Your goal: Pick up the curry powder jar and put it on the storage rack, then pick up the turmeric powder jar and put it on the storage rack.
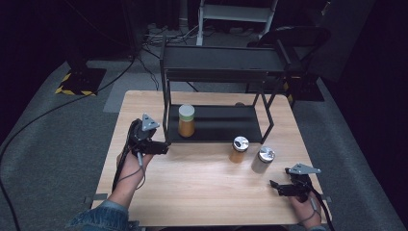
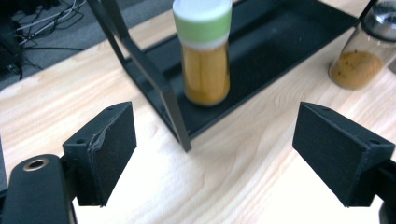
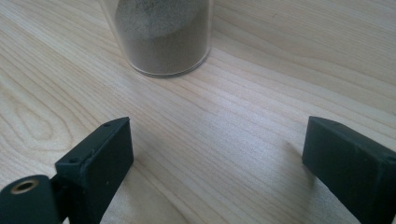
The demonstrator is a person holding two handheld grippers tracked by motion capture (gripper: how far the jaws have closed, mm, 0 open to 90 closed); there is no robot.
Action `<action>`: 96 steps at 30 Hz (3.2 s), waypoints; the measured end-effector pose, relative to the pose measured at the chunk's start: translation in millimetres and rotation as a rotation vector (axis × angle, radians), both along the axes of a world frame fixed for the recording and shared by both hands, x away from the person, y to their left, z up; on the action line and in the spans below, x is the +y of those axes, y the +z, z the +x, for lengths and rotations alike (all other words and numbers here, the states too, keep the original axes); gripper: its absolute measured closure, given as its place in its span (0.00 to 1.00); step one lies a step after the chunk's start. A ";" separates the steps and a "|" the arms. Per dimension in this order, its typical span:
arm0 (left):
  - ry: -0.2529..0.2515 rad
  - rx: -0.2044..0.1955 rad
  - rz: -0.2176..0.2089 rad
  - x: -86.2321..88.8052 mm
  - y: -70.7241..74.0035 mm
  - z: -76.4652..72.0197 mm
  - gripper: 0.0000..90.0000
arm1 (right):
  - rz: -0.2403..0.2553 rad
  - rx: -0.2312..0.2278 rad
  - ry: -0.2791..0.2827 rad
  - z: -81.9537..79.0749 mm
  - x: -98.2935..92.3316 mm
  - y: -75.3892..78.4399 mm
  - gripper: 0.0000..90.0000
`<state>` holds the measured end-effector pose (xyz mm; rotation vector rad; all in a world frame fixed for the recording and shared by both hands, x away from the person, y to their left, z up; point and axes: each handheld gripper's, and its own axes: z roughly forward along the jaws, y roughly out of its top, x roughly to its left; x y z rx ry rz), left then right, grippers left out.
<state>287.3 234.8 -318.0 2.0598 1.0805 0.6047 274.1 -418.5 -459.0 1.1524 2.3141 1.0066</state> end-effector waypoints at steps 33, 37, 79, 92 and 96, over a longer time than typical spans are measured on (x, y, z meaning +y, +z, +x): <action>0.072 0.153 0.034 31.3 -110.2 -37.3 0.14 | 0.000 0.000 0.000 0.1 0.0 0.0 0.09; 0.088 0.170 0.012 36.9 -119.3 -38.1 0.14 | 0.000 0.000 0.000 0.1 0.0 0.0 0.09; 0.097 0.152 -0.017 45.7 -139.6 -46.8 0.01 | -0.001 0.002 0.004 0.8 -0.3 0.4 0.09; 0.097 0.153 -0.017 45.8 -139.6 -46.7 0.01 | 0.038 -0.050 -0.003 -10.6 4.6 19.6 0.08; 0.097 0.152 -0.017 45.8 -139.6 -46.8 0.01 | 0.057 -0.079 0.003 -15.8 6.5 33.5 0.08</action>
